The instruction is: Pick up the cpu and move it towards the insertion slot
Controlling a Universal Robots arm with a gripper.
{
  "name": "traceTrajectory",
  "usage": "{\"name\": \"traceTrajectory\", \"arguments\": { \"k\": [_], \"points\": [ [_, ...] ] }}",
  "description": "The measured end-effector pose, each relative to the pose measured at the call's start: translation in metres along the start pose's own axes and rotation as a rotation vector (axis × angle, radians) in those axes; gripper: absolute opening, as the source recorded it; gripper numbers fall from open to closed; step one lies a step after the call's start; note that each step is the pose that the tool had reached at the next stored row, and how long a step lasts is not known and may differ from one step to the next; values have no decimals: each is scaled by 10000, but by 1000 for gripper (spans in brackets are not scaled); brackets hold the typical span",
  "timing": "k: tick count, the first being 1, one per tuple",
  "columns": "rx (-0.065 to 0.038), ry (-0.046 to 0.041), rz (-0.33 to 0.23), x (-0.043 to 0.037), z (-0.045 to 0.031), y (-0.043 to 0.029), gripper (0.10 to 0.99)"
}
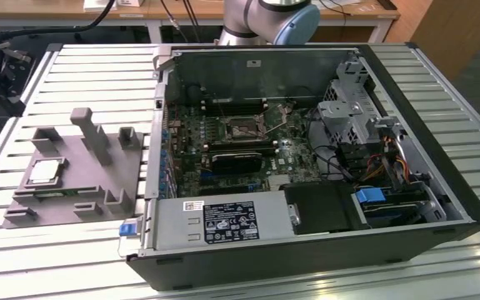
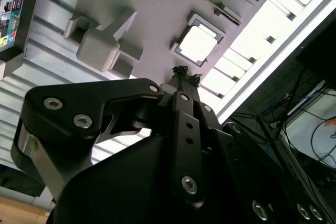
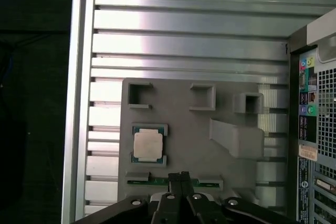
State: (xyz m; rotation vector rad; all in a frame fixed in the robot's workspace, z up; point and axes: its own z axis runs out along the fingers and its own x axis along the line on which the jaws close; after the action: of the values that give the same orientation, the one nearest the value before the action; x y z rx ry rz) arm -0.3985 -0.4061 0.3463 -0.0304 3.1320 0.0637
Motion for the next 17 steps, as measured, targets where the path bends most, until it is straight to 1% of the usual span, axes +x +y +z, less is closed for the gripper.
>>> {"name": "traceTrajectory", "arguments": {
  "k": [6, 11, 17],
  "points": [
    [-36, -36, -1, 28, 72, -2, 102],
    [-55, -78, -2, 58, 148, -5, 102],
    [-60, -108, -4, 116, 241, -8, 102]
  ]
}}
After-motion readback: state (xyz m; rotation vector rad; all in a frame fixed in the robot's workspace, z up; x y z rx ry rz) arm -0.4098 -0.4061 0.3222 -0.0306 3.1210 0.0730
